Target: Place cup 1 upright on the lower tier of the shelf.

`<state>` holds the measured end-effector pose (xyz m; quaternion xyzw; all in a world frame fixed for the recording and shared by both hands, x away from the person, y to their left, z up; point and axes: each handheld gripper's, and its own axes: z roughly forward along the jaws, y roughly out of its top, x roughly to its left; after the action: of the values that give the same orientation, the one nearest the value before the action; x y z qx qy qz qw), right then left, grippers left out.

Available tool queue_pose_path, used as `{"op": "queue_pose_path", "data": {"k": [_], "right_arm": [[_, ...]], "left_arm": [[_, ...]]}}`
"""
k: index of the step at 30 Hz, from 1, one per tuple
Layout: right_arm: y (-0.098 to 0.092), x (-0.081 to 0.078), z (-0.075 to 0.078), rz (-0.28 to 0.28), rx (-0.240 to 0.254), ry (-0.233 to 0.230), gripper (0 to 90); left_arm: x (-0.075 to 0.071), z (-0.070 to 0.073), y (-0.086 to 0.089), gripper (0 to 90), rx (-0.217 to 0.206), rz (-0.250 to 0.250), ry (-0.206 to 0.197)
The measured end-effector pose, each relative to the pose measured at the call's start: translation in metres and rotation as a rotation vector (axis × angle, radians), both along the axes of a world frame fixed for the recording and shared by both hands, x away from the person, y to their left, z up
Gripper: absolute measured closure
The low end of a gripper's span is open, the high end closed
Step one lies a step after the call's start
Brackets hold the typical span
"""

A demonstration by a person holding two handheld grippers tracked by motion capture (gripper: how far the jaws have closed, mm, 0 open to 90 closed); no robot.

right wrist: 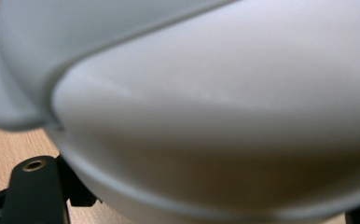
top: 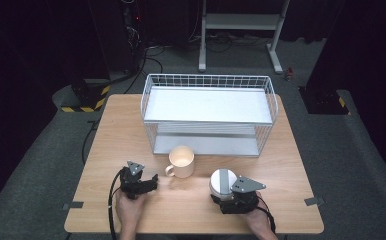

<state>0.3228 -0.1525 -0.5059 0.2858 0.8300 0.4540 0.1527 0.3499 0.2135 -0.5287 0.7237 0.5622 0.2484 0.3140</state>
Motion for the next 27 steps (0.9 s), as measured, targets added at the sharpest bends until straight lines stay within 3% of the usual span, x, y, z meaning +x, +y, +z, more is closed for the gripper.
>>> {"op": "queue_pose_path", "data": {"k": [27], "right_arm": [[-0.012,0.018,0.021,-0.027,0.016,-0.012,18.6]], "left_arm": [[0.0,0.0,0.0,16.1,0.003,-0.003,0.003]]}}
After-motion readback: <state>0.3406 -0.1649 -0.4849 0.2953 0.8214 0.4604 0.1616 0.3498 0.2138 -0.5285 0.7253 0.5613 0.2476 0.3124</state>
